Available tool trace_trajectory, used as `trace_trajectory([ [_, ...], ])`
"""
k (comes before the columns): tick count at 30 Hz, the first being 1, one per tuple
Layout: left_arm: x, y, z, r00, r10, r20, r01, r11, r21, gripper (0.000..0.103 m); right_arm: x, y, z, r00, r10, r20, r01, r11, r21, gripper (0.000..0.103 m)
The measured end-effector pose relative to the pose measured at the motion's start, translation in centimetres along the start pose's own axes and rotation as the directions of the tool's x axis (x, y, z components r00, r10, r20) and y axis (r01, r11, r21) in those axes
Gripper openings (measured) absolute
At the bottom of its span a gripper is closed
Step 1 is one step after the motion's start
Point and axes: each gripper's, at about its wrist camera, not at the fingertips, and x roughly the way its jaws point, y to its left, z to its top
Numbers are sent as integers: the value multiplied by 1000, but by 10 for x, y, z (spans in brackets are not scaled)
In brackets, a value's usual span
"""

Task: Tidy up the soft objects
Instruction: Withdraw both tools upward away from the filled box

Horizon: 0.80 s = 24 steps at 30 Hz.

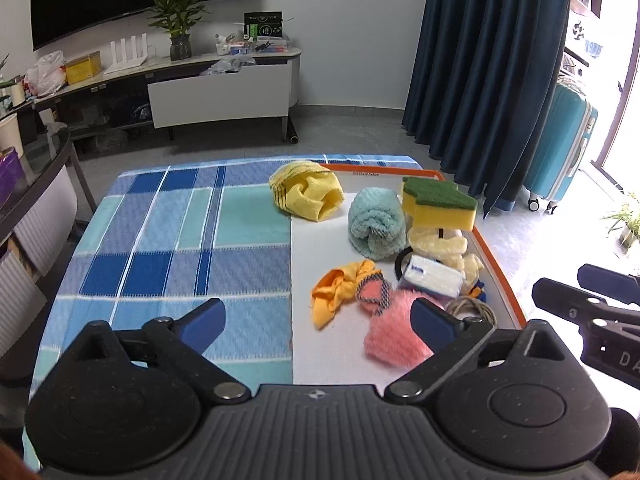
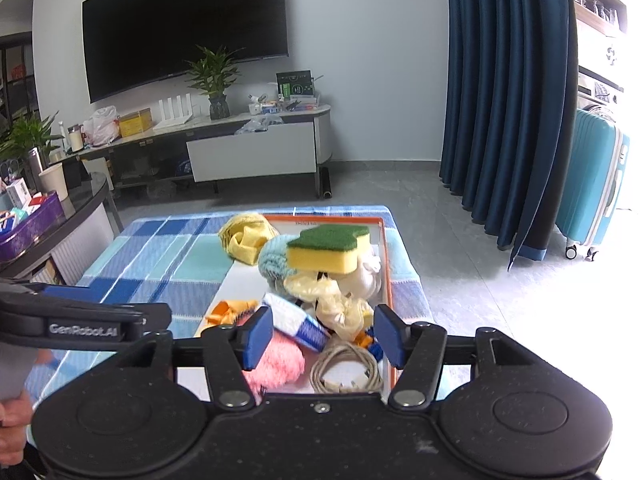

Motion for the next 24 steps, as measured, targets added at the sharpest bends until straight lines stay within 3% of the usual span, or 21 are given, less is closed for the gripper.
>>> trace_trajectory([
  [12, -5, -12, -30, 997, 35, -64, -34, 999, 7, 103, -9, -1, -25, 997, -15, -76, 14, 1000, -8, 72],
  [24, -3, -14, -36, 995, 69, -72, -68, 998, 19, 103, -11, 1, -28, 997, -14, -79, 13, 1000, -13, 73],
])
